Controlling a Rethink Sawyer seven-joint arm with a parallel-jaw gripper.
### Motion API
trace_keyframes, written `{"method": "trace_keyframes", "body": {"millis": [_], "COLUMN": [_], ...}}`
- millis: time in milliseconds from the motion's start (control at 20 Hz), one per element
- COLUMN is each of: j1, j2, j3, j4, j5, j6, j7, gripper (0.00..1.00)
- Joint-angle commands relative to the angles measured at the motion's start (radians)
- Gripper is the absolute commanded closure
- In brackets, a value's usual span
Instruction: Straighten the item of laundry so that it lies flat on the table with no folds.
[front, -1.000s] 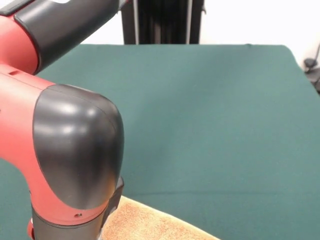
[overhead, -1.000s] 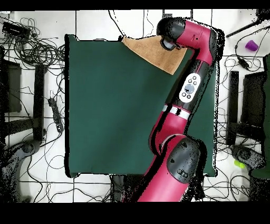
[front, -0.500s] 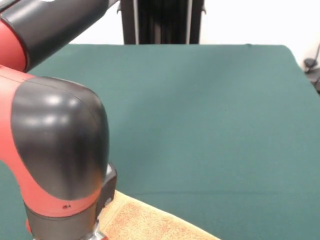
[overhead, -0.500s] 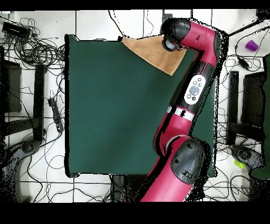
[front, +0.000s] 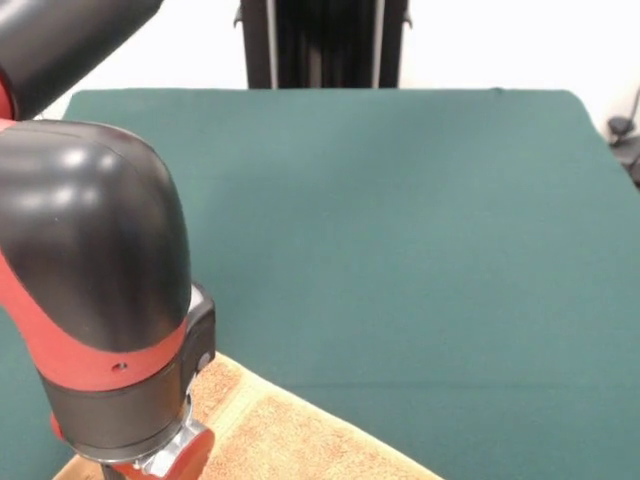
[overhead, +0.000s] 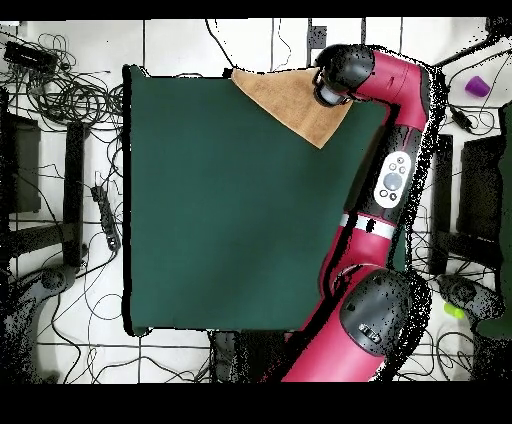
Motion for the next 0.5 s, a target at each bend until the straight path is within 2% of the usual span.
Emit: {"method": "trace_keyframes", "body": {"millis": [50,300,500], "j1": [0.051,0.056,0.039], "j2": [0.042,0.017,-0.016], "j3": [-0.232,-0.302,-0.380], "j4": [0.138,0.171,0.261], "j5": [0.061,0.125,0.201], "j6": [0.155,0.142,0.096], "j7": [-0.140,-0.122,-0.071], "gripper": [0.00,0.00,0.00]}}
